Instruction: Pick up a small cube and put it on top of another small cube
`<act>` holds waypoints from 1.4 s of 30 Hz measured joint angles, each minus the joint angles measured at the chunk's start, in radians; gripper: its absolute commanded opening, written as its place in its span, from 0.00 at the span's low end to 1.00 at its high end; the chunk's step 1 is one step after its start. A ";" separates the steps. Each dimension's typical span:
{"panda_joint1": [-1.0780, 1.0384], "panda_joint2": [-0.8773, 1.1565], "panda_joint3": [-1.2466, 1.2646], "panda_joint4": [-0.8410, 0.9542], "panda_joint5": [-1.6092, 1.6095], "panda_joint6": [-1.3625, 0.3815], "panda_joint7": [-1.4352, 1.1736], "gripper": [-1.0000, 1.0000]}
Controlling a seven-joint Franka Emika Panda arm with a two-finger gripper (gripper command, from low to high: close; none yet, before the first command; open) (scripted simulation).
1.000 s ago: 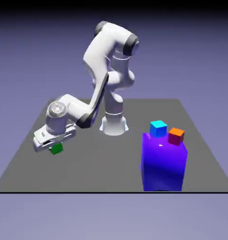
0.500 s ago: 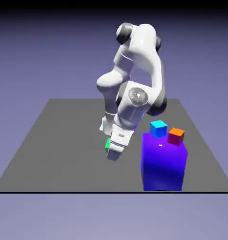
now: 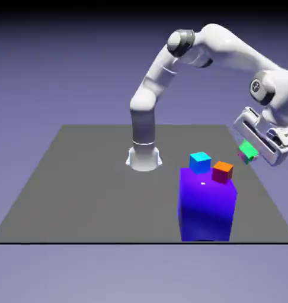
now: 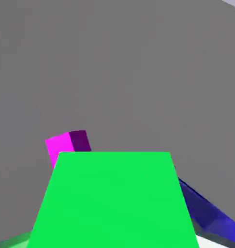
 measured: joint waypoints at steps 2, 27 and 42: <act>-0.033 -0.020 0.072 -0.034 -0.013 0.017 0.060 0.00; -0.698 -0.294 0.969 -0.621 -0.297 0.418 0.988 0.00; -0.980 -0.333 1.172 -0.903 -0.604 0.695 1.500 0.00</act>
